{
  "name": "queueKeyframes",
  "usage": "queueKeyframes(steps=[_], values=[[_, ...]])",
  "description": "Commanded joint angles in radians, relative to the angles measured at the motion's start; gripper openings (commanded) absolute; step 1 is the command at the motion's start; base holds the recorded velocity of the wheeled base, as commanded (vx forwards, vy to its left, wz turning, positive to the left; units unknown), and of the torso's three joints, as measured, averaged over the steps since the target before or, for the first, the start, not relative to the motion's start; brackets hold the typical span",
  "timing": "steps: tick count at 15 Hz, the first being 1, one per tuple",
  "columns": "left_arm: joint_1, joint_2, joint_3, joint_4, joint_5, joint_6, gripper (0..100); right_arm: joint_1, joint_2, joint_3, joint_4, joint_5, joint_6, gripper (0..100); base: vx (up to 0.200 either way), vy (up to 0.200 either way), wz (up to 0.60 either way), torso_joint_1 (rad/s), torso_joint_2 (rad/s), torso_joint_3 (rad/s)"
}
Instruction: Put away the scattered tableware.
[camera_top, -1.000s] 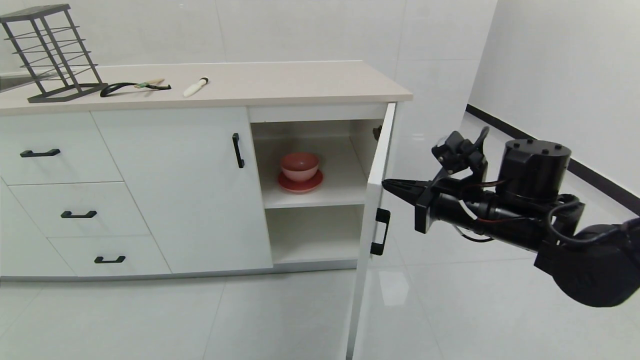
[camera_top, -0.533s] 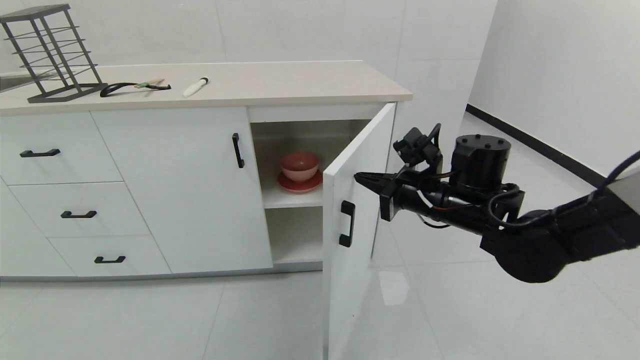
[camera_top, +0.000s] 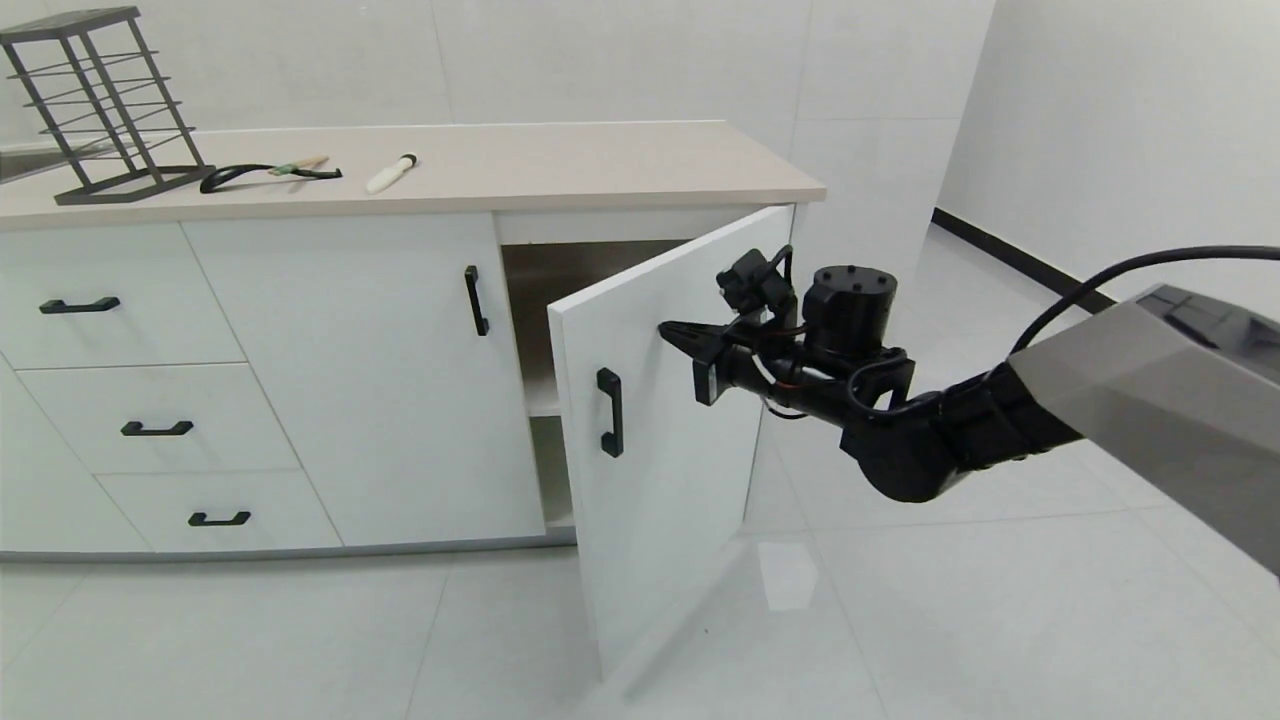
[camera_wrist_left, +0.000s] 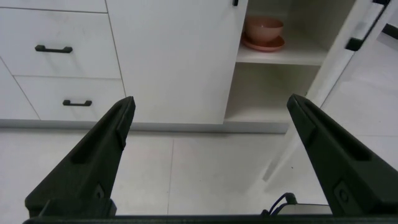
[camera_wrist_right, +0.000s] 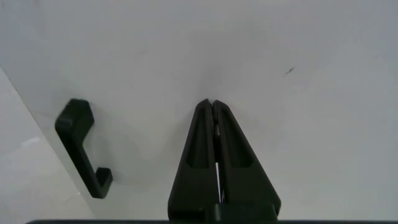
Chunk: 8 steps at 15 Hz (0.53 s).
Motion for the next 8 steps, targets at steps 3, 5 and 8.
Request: queueKeyframes(steps=[3,5,8], values=[[0.000,0.000,0.000,0.000,0.000,0.000,100,-0.001,0.245,-0.285,-0.001,-0.017,0.042,0,0.000,0.000,0.00,0.000,0.00,0.000],[0.000,0.000,0.000,0.001,0.000,0.000,100,-0.001,0.351,-0.451,0.003,-0.035,0.071,0,0.000,0.000,0.00,0.000,0.00,0.000],[0.000,0.000,0.000,0.001,0.000,0.000,100,-0.001,0.386,-0.505,-0.003,-0.041,0.081,0,0.000,0.000,0.00,0.000,0.00,0.000]])
